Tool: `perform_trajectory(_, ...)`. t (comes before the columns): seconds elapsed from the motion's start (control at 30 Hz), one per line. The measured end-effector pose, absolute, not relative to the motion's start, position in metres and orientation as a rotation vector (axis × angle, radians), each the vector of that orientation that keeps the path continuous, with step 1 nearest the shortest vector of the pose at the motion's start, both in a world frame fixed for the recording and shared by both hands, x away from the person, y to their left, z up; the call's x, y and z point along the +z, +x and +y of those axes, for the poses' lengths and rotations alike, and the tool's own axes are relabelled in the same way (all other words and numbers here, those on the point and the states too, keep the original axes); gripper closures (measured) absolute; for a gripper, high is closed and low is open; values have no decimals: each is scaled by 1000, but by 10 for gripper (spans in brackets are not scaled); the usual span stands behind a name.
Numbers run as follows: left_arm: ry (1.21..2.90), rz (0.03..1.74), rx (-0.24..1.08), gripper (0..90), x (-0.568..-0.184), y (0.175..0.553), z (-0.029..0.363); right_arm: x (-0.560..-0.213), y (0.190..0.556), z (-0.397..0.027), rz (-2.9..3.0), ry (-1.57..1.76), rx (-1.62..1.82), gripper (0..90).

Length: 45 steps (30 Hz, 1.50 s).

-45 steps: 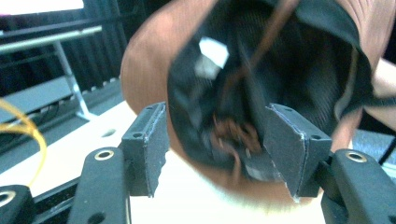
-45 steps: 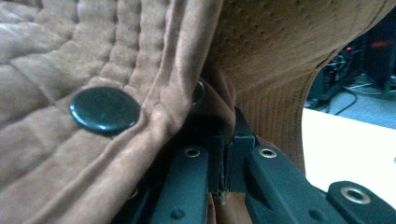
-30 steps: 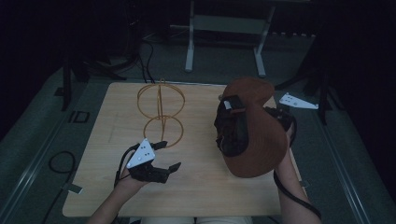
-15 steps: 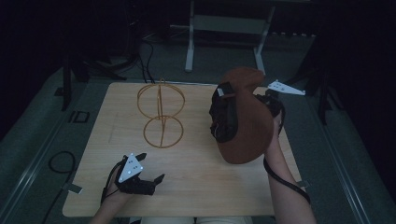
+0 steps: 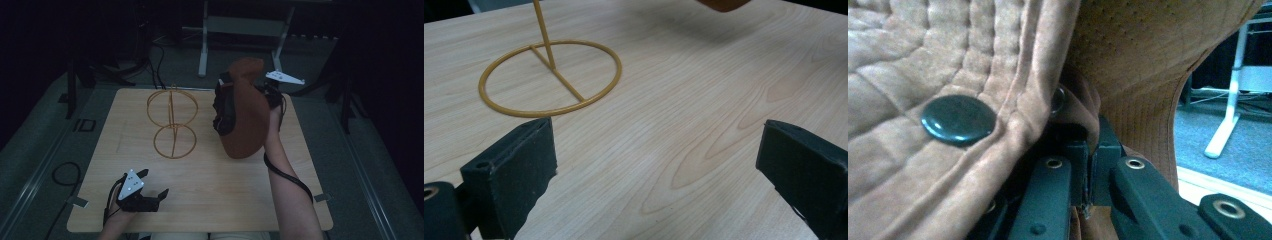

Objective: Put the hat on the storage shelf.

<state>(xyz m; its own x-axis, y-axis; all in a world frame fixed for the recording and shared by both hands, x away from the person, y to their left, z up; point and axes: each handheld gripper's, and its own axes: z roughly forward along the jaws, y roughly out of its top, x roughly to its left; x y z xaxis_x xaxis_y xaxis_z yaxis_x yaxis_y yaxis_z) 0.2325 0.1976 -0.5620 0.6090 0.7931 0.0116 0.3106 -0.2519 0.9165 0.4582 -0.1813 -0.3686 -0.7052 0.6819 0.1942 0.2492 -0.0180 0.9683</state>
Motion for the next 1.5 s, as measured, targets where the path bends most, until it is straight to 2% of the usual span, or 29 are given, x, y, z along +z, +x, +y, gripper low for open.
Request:
perform_trajectory(0.33,1809,876,589,36,-561,230,199,-363,481,-137,1916,1017,1777,880)
perform_trajectory(0.67,1797,879,599,39,-560,231,204,-326,476,-73,1989,903,1856,875)
perform_trajectory(0.9,1786,881,602,40,-559,230,207,-338,468,-16,2184,803,1769,870)
perform_trajectory(1.07,1783,877,598,42,-560,229,207,-346,464,4,2244,764,1709,852)
perform_trajectory(1.1,1786,878,595,42,-560,229,207,-352,464,19,2341,735,1694,682)
perform_trajectory(1.13,1786,877,594,42,-560,229,207,-352,464,19,2341,735,1694,682)
perform_trajectory(1.17,1787,875,594,42,-560,229,206,-354,461,25,2359,702,1676,586)
perform_trajectory(1.2,1787,873,595,42,-560,229,206,-354,461,25,2359,702,1676,586)
perform_trajectory(1.27,1784,875,593,42,-560,229,207,-354,458,29,2345,687,1642,523)
perform_trajectory(1.3,1784,876,596,42,-560,228,207,-355,455,31,2325,665,1635,407)
perform_trajectory(1.33,1784,876,596,42,-560,228,207,-355,455,31,2325,665,1635,407)
perform_trajectory(1.37,1781,878,594,42,-560,228,207,-357,453,34,2308,666,1598,284)
perform_trajectory(1.4,1779,878,592,42,-560,228,208,-357,453,34,2308,666,1598,284)
perform_trajectory(1.43,1781,880,591,42,-561,228,207,-359,450,38,2309,643,1565,207)
perform_trajectory(1.47,1781,880,591,42,-561,228,207,-359,450,38,2309,643,1565,207)
perform_trajectory(1.5,1780,883,591,42,-561,228,207,-359,447,42,2295,617,1504,167)
